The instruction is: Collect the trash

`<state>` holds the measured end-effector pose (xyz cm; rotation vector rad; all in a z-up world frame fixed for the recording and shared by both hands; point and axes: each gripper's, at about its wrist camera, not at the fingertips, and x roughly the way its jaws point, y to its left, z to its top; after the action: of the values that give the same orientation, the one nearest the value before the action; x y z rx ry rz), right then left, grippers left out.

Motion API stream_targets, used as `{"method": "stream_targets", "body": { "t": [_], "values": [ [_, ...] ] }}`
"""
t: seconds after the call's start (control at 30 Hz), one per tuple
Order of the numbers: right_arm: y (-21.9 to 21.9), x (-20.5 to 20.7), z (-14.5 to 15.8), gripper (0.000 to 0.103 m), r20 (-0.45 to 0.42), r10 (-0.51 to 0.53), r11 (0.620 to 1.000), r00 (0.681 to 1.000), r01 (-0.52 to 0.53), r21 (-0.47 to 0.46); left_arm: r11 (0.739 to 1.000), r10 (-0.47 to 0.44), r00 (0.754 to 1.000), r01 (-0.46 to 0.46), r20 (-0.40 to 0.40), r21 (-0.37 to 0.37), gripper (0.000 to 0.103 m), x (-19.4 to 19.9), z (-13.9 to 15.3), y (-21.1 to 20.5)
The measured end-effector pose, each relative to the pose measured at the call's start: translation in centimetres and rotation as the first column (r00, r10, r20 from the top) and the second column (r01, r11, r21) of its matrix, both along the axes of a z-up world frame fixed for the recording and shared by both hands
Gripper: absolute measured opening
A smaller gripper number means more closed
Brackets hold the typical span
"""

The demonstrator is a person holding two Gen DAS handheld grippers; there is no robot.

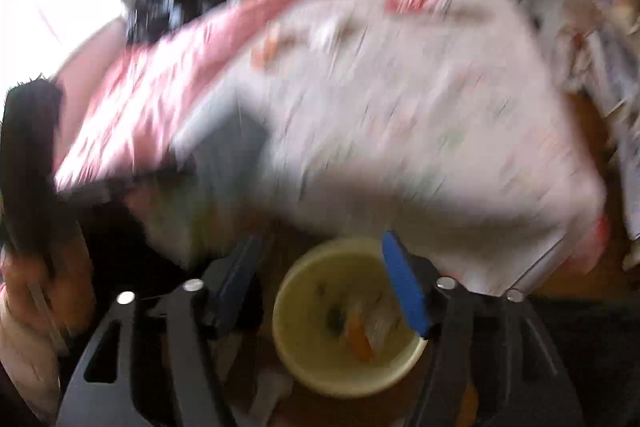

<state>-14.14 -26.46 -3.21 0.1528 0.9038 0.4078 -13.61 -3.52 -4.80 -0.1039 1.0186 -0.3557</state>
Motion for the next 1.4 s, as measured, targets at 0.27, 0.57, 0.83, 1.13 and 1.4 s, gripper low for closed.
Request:
{"method": "stream_targets", "body": {
  "t": [0.27,0.57,0.83,1.13,1.4],
  "values": [
    [-0.2,0.4,2.9,0.096,0.286,-0.098,0.986,0.953,0.132,-0.102,0.993,-0.064,0.998,0.062,0.017,0.099,0.065,-1.7,-1.2,-1.7],
    [1.4,0.0,1.0,0.096,0.234,-0.095,0.982,0.968,0.130,-0.139,0.987,0.156,0.958,-0.161,0.239,0.005,0.090,-2.2,2.7,2.2],
    [1.3,-0.1,0.5,0.096,0.221,-0.105,0.980,0.970,0.139,-0.145,0.971,0.213,0.923,-0.237,0.321,0.038,0.096,-2.6,3.7,2.4],
    [1.3,-0.3,0.7,0.096,0.226,-0.108,0.979,0.968,0.144,-0.146,0.965,0.188,0.916,-0.239,0.354,0.106,0.096,-3.0,3.7,1.4],
    [1.4,-0.3,0.6,0.096,0.226,-0.103,0.977,0.969,0.141,-0.158,0.962,0.204,0.914,-0.253,0.351,0.101,0.096,-3.0,3.6,1.8]
  ]
}}
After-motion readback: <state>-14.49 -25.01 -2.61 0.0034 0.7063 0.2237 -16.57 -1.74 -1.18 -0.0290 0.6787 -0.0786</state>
